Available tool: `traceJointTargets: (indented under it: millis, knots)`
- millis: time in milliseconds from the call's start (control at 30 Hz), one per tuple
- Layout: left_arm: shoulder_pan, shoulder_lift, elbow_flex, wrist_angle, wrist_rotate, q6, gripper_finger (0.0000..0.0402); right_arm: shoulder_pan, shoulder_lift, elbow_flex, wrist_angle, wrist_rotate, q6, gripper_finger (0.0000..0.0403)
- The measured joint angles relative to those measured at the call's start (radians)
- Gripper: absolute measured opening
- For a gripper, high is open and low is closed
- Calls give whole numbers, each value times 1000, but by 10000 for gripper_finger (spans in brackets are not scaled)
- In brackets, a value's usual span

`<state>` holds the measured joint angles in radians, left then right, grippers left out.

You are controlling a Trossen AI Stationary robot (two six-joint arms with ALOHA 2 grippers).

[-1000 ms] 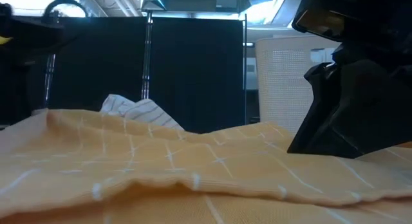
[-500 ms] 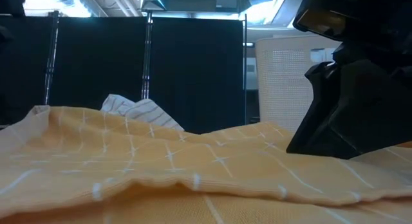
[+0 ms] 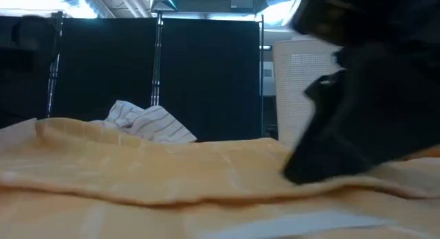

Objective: Fold towel
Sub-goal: Fold the yellow patterned towel

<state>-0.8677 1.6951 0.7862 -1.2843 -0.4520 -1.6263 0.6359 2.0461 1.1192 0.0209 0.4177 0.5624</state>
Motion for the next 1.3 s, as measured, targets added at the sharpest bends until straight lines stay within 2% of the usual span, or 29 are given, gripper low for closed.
traceJointTargets:
  millis: [100, 233, 300, 367, 467, 600, 700, 800, 967, 1300]
  knots:
    - [16, -1, 22, -98, -18, -84, 131, -40, 1, 16, -7, -38, -56, 134]
    - [-6, -41, 128, -87, -27, 39, 131, -71, -52, 77, -111, -84, -148, 133]
    - [-39, -68, 200, -53, -64, 102, 131, -71, -92, 115, -186, -103, -178, 133]
    - [-84, -92, 259, 60, -121, 182, 131, -65, -124, 144, -275, -121, -200, 133]
    - [-136, -109, 287, 326, -171, 299, 131, -37, -158, 160, -338, -123, -198, 133]
    - [-153, -66, 270, 670, -77, 505, 131, 3, -164, 162, -347, -128, -170, 133]
    - [-151, 6, 270, 799, 26, 568, 131, 32, -160, 162, -395, -167, -105, 133]
    - [-145, 80, 285, 802, 111, 563, 131, 68, -160, 161, -445, -161, -46, 133]
    - [-138, 149, 301, 690, 223, 451, 131, 112, -159, 161, -472, -97, -43, 133]
    - [-138, 110, 295, 651, 251, 400, 130, 110, -159, 161, -496, -72, -91, 133]
